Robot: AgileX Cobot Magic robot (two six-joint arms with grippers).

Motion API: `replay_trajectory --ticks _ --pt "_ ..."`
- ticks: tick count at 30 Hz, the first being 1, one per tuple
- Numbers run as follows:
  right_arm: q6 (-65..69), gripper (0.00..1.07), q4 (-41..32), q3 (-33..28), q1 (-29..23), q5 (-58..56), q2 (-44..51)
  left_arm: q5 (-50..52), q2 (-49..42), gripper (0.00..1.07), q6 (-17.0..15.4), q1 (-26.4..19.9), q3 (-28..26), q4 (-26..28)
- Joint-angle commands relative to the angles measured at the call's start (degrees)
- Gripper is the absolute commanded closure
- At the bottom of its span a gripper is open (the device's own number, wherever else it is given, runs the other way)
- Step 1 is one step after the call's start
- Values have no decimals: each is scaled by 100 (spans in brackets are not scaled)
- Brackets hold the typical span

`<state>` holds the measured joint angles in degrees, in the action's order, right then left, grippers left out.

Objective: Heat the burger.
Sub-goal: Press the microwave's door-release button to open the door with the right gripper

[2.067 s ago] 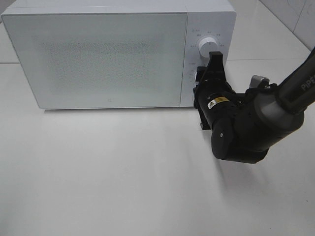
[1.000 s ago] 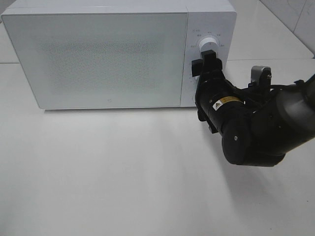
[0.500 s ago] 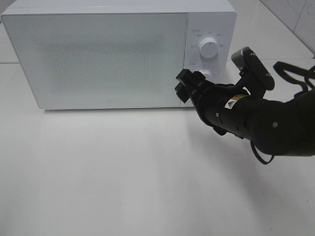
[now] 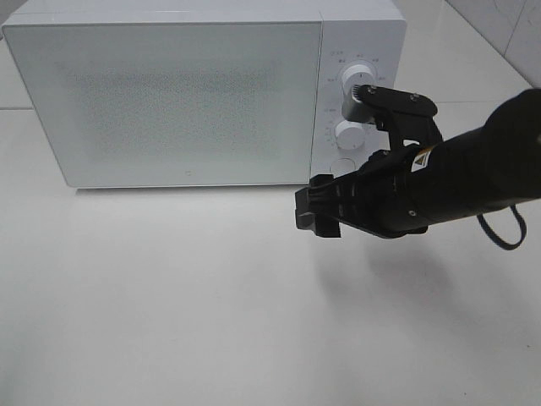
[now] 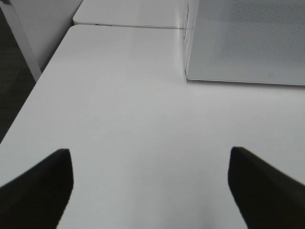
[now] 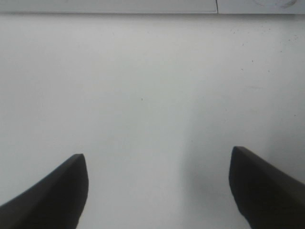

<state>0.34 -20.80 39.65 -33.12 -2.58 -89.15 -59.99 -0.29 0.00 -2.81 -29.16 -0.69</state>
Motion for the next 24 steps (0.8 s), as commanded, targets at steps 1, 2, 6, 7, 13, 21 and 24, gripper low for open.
replay_trajectory --ticks 1,2,6,7,13,21,24 --pt "355 32 905 321 149 -1089 218 57 -120 23 0 -29 23 29" --pt "355 32 905 321 149 -1089 218 57 -120 23 0 -29 23 29" --pt "1289 32 2200 871 183 -2659 596 57 -120 23 0 -29 23 29" --pt "1524 32 2441 980 183 -3105 785 57 -120 23 0 -29 23 29" --pt "1684 32 2659 1037 183 -4051 1553 57 -120 23 0 -29 23 29" --pt "1702 32 2636 1037 172 -5088 2590 57 -120 23 0 -29 23 29" --pt "1702 32 2641 1020 172 -5374 2951 57 -120 23 0 -29 23 29"
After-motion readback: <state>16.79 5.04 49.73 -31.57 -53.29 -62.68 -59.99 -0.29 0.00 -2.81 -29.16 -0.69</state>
